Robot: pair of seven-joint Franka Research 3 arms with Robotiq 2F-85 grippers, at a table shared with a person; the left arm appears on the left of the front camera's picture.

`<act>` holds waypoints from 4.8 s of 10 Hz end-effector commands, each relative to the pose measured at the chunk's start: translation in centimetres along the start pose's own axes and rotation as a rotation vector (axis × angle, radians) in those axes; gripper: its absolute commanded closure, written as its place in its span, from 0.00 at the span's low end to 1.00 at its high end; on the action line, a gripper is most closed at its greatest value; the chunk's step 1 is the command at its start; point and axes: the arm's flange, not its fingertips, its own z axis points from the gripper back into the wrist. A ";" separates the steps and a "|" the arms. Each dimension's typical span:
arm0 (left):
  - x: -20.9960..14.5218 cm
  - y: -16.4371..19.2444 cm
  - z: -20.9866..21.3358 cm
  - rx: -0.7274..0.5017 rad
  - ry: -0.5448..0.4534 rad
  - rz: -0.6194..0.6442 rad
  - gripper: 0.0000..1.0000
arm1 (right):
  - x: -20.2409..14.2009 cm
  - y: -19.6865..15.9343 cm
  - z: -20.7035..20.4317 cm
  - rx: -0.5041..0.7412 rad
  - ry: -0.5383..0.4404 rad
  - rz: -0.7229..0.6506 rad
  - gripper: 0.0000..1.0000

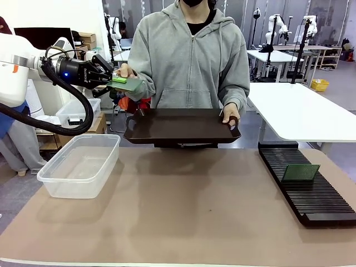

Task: Sort PCBs into racks and boxes based on the side picked up.
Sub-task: If the short side of the Blank PCB is picked up, insert it into the PCB Rack ; if the long side is picked up, place it in the Organizing box.

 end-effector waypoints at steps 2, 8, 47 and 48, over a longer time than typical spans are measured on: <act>0.0 0.0 0.0 -0.001 0.001 0.000 1.00 | -0.1 0.2 0.0 0.013 -0.006 -0.002 0.00; 0.0 0.0 0.0 -0.001 0.001 0.000 1.00 | -0.1 0.2 0.0 0.013 -0.006 -0.002 0.00; 3.1 12.2 6.8 0.932 0.050 -0.189 0.97 | -0.1 0.2 0.0 0.013 -0.006 -0.002 0.00; 2.8 12.5 6.7 0.950 0.035 -0.158 0.97 | -0.1 0.2 0.0 0.013 -0.006 -0.002 0.00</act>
